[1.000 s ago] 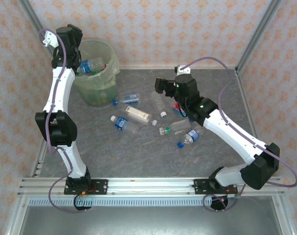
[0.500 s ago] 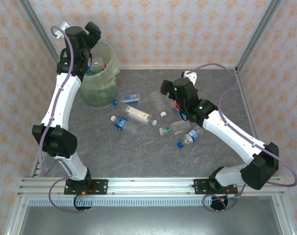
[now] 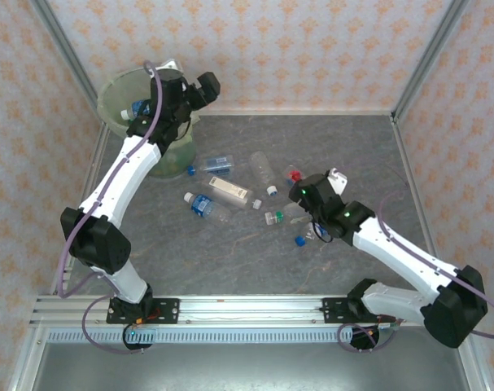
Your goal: Put the plastic bottles in the bin
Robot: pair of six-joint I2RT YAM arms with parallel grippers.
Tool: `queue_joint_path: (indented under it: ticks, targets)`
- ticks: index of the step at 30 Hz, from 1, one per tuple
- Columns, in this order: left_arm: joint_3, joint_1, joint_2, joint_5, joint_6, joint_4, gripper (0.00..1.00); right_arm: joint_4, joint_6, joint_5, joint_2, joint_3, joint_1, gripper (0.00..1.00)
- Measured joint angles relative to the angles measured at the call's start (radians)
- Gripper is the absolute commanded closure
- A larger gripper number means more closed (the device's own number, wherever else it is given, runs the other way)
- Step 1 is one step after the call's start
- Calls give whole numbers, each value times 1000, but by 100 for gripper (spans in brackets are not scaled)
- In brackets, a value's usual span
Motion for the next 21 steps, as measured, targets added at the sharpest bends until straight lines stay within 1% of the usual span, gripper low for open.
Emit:
queue_joint_path:
  ticks: [1, 4, 9, 17, 21]
  targets:
    - [-10, -11, -8, 5, 5, 2, 1, -1, 21, -11, -15, -24, 0, 18]
    - [-39, -43, -39, 27, 30, 15, 1, -13, 87, -52, -48, -98, 0, 20]
    - [-106, -87, -106, 53, 52, 48, 1, -30, 159, -97, -76, -177, 2, 20]
    - [-186, -93, -156, 65, 55, 54, 1, -3, 229, -136, -69, -253, 57, 21]
    - [-196, -93, -163, 72, 56, 53, 1, 17, 263, -150, -49, -297, 99, 24]
